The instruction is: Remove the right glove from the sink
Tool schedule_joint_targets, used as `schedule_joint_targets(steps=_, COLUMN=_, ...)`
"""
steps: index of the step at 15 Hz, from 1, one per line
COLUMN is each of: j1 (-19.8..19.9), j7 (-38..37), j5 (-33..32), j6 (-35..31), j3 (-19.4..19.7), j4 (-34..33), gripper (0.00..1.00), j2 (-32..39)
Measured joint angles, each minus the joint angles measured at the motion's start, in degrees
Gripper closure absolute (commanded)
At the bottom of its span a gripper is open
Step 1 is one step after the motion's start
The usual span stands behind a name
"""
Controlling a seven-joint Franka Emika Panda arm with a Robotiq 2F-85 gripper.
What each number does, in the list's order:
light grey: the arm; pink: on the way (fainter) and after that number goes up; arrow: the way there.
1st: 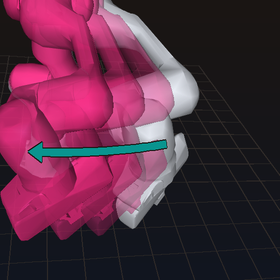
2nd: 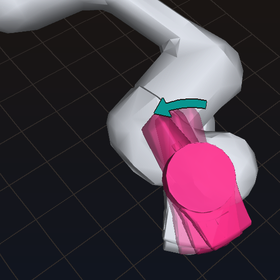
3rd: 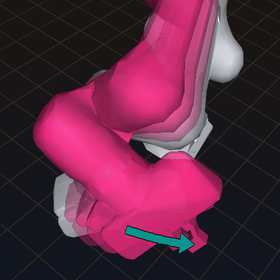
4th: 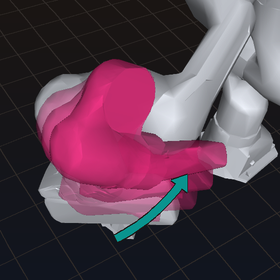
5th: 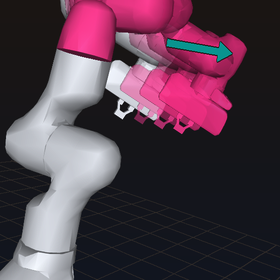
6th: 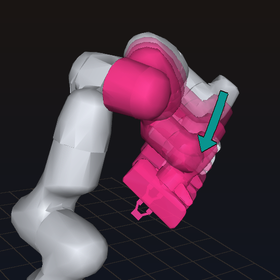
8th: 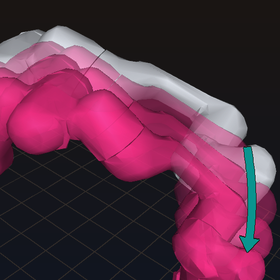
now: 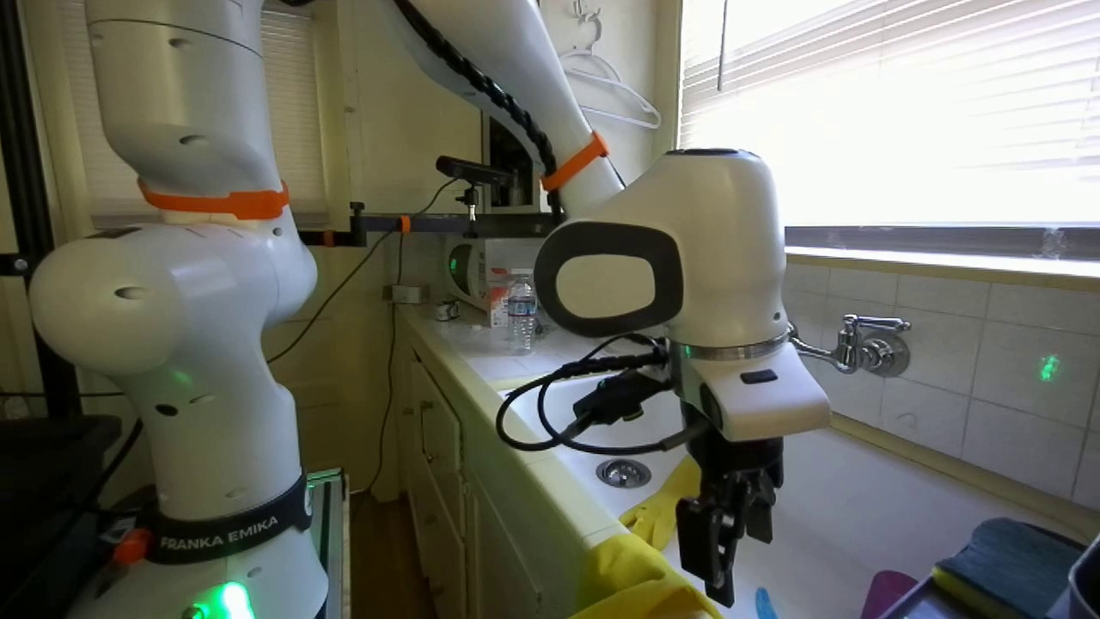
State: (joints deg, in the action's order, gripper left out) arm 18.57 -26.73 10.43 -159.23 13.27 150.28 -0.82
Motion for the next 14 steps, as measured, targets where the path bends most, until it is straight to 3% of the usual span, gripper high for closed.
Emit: schedule_joint_targets(steps=14, j1=-2.9, j7=0.11, j5=-0.08, j6=2.71, j3=-0.53, j4=-0.31, gripper=0.0, j2=-2.02)
